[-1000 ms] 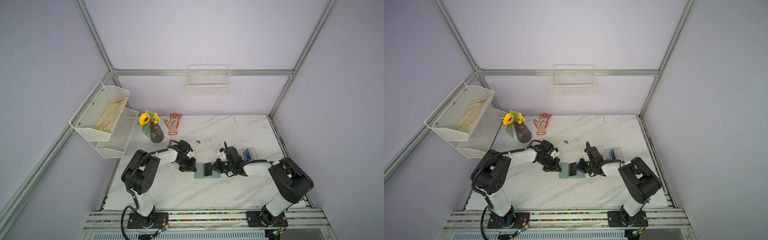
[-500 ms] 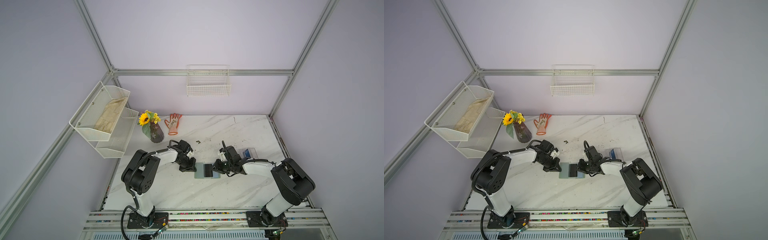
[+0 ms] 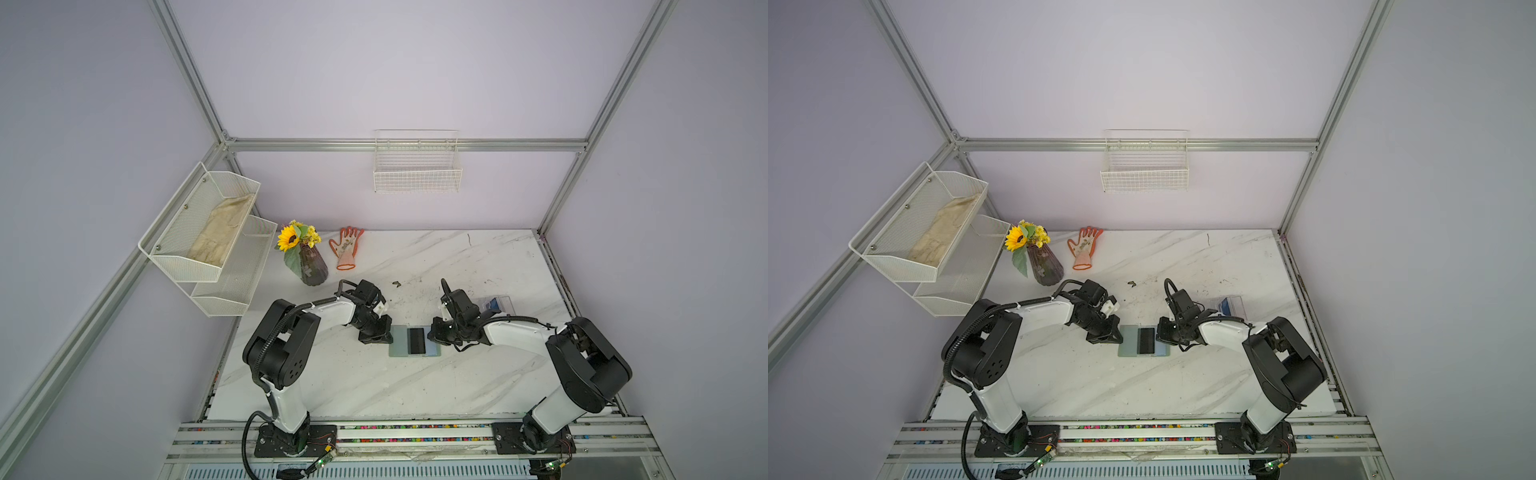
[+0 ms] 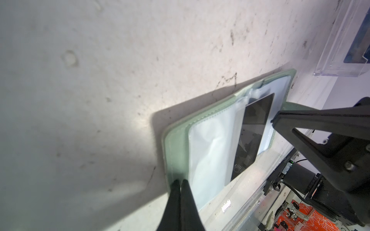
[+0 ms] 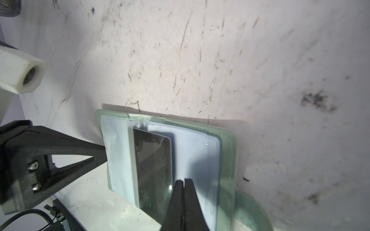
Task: Insert credit cards into a card holder
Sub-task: Insert the credit card into the card holder.
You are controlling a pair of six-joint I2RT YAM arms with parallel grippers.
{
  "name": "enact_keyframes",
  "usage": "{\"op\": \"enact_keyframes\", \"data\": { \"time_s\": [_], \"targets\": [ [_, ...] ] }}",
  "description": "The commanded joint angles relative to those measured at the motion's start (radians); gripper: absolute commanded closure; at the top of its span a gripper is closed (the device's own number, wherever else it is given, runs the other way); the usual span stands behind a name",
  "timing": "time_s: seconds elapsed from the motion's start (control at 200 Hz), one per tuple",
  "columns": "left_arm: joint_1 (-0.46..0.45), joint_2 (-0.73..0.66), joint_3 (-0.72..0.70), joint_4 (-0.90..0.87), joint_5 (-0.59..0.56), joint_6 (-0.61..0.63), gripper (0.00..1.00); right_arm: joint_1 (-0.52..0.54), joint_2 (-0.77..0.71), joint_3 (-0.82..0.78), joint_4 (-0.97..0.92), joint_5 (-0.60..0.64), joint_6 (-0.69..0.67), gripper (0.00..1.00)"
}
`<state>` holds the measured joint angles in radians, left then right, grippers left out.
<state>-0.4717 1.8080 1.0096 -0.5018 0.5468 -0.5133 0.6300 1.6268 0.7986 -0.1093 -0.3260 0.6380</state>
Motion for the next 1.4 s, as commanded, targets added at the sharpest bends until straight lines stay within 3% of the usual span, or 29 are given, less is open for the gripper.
{"op": "enact_keyframes", "data": {
  "time_s": [0.0, 0.405, 0.845, 1.395],
  "targets": [
    [-0.013, 0.027, -0.042, -0.001, -0.016, -0.003, 1.0, 0.03, 0.042, 0.021, -0.044, 0.045, -0.012, 0.98],
    [-0.013, 0.028, -0.043, 0.0, -0.016, -0.004, 1.0, 0.068, 0.067, 0.037, -0.057, 0.078, -0.004, 0.98],
    [-0.013, 0.026, -0.043, 0.0, -0.016, -0.007, 1.0, 0.078, 0.001, 0.076, -0.203, 0.178, -0.026, 0.98],
    [-0.015, 0.027, -0.042, -0.001, -0.016, -0.01, 1.0, 0.125, 0.005, 0.061, -0.191, 0.14, -0.018, 0.98]
  ]
}}
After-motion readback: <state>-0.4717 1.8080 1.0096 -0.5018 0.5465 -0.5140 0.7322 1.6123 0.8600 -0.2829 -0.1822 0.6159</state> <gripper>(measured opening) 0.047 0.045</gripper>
